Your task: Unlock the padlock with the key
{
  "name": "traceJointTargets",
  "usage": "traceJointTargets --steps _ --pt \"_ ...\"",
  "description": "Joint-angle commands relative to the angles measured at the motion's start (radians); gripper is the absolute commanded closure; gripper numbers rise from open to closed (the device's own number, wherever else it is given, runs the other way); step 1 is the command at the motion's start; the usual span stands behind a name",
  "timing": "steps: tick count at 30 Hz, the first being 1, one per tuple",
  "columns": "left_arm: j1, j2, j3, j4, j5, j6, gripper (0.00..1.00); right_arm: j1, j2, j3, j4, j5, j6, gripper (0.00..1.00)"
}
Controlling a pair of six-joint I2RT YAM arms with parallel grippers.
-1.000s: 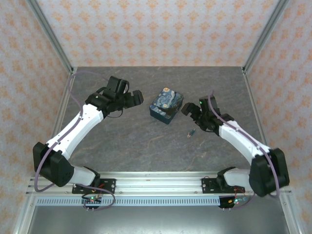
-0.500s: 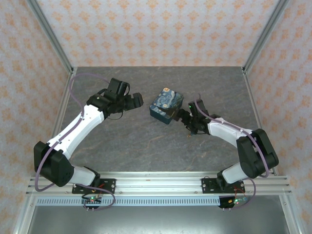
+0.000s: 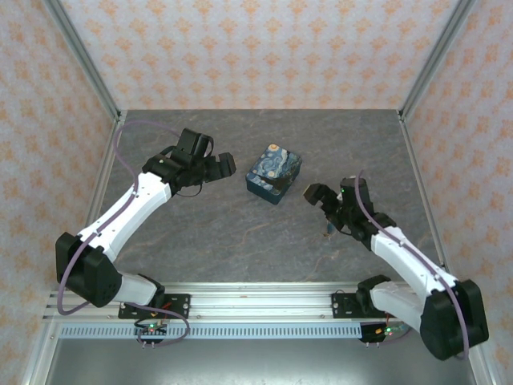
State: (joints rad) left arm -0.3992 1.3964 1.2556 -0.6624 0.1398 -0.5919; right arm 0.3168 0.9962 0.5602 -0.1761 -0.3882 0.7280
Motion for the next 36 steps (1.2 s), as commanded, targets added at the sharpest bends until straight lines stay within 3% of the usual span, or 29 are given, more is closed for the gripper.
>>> traceJointTargets --steps 1,12,23,31,36 --pt "0.007 -0.006 0.018 -0.017 -0.045 0.031 0.02 -0.039 -0.025 0.054 -0.065 0.024 -0.039 0.01" --pt "0.011 -0.011 0.009 -0.008 -0.036 0.026 0.02 -0.081 0.037 0.026 -0.212 0.120 -0.054 0.01" --pt "0.011 0.003 0.000 0.018 -0.014 0.015 0.02 -0.066 0.122 -0.028 -0.160 0.062 -0.038 0.01" --pt "0.011 0.001 -0.012 0.032 -0.003 0.008 0.02 0.024 0.232 0.009 -0.086 0.067 -0.001 0.01" --pt "0.011 0.006 -0.016 0.036 -0.001 0.007 0.02 0.212 0.252 0.156 -0.152 0.121 0.005 0.01"
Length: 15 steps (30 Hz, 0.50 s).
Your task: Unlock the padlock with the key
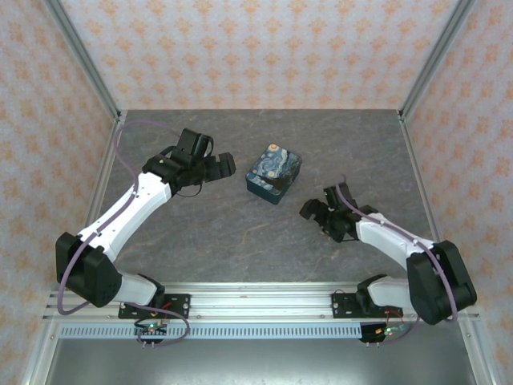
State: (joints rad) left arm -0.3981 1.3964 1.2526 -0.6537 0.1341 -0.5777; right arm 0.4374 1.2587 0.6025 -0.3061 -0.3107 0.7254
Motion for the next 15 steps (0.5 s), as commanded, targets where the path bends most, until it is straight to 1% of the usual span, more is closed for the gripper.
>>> traceJointTargets --steps 1,2,5,6,10,13,15 --pt "0.010 0.007 -0.013 0.028 0.005 -0.007 0.02 0.124 -0.016 0.145 -0.052 0.064 -0.004 0.01" --pt "0.010 0.007 -0.012 0.028 0.005 -0.006 0.02 0.139 -0.028 0.164 -0.077 0.083 -0.013 0.01" --pt "0.010 0.007 -0.017 0.027 0.002 -0.005 0.02 0.117 -0.069 0.149 -0.093 0.140 -0.020 0.01" --pt "0.009 0.006 -0.019 0.028 0.002 -0.004 0.02 0.091 -0.102 0.140 -0.093 0.135 -0.021 0.01" --pt "0.010 0.006 -0.022 0.023 -0.007 -0.001 0.02 0.014 -0.140 0.105 -0.072 0.101 -0.016 0.01" --pt "0.010 -0.001 -0.024 0.012 -0.061 0.009 0.02 -0.038 -0.170 0.090 -0.064 0.118 -0.027 0.01" --pt "0.011 -0.019 -0.039 0.017 -0.132 0.023 0.01 -0.080 -0.197 0.081 -0.053 0.140 -0.056 0.01"
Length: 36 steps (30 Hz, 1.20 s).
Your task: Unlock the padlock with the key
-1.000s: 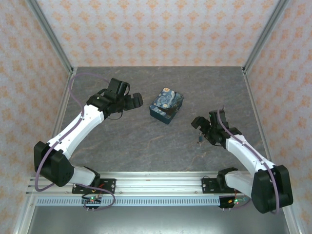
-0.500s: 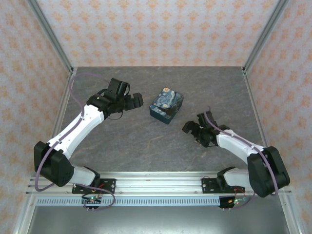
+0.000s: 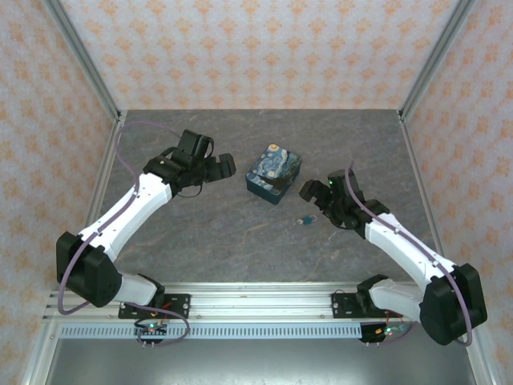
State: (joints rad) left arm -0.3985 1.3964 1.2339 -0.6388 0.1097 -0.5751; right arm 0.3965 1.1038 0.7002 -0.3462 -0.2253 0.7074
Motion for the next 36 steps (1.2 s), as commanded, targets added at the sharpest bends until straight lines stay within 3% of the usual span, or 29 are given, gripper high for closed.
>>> traceJointTargets --steps 1,7,12,17,21,26,31,34,36 --pt "0.012 -0.027 -0.031 0.010 -0.144 0.027 0.01 -0.060 -0.054 -0.022 -0.010 0.066 -0.048 0.01" --pt "0.016 -0.145 -0.188 0.180 -0.426 0.098 0.00 -0.248 -0.059 0.027 -0.021 0.085 -0.150 0.01" --pt "0.043 -0.238 -0.350 0.384 -0.659 0.162 0.00 -0.363 -0.009 0.094 0.000 0.246 -0.231 0.01" --pt "0.118 -0.240 -0.398 0.443 -0.660 0.291 0.00 -0.407 0.030 0.065 0.169 0.396 -0.334 0.01" --pt "0.178 -0.230 -0.481 0.601 -0.697 0.412 0.00 -0.406 0.044 -0.069 0.474 0.456 -0.447 0.01" --pt "0.289 -0.179 -0.583 0.814 -0.634 0.463 0.00 -0.407 0.162 -0.116 0.621 0.535 -0.551 0.01" --pt "0.327 -0.073 -0.652 0.982 -0.553 0.466 0.00 -0.413 0.268 -0.184 0.797 0.543 -0.598 0.01" --pt "0.327 -0.001 -0.692 1.092 -0.516 0.481 0.00 -0.425 0.308 -0.215 0.887 0.492 -0.600 0.00" --pt "0.327 0.036 -0.729 1.191 -0.480 0.501 0.00 -0.437 0.330 -0.240 0.961 0.386 -0.607 0.01"
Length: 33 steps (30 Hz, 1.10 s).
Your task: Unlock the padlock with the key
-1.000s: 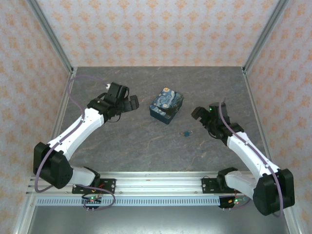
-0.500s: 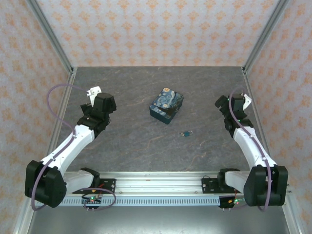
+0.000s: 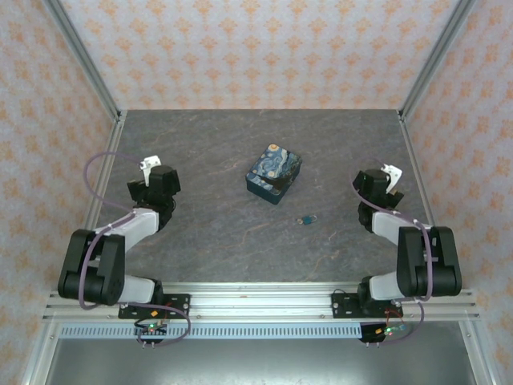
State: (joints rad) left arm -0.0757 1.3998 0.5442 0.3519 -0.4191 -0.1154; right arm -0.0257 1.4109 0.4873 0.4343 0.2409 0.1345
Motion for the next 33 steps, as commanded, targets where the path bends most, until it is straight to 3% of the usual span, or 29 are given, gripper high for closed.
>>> traceJointTargets --steps 1,2,5,7,9,10,13,19,33 --pt "0.004 0.051 -0.059 0.251 0.076 0.051 0.00 -0.013 0.030 -0.034 0.219 -0.129 -0.060 0.01" --pt "0.004 0.064 -0.073 0.295 0.110 0.070 0.00 -0.015 0.024 -0.028 0.187 -0.198 -0.085 0.01" --pt "0.008 0.066 -0.081 0.306 0.206 0.100 0.00 -0.014 0.080 -0.091 0.356 -0.339 -0.146 0.01" --pt "0.011 0.094 -0.116 0.386 0.300 0.139 0.00 -0.014 0.136 -0.126 0.503 -0.362 -0.150 0.01" --pt "0.021 0.095 -0.116 0.384 0.329 0.135 0.00 -0.014 0.099 -0.097 0.375 -0.358 -0.157 0.01" --pt "0.029 0.100 -0.119 0.399 0.342 0.132 0.00 -0.013 0.120 -0.111 0.434 -0.360 -0.155 0.01" --pt "0.033 0.099 -0.113 0.385 0.346 0.130 0.00 -0.008 0.114 -0.082 0.367 -0.336 -0.155 0.00" --pt "0.033 0.100 -0.113 0.386 0.346 0.132 0.00 0.017 0.107 -0.100 0.396 -0.248 -0.153 0.01" --pt "0.034 0.100 -0.113 0.386 0.346 0.132 0.00 0.030 0.120 -0.073 0.362 -0.252 -0.173 0.01"
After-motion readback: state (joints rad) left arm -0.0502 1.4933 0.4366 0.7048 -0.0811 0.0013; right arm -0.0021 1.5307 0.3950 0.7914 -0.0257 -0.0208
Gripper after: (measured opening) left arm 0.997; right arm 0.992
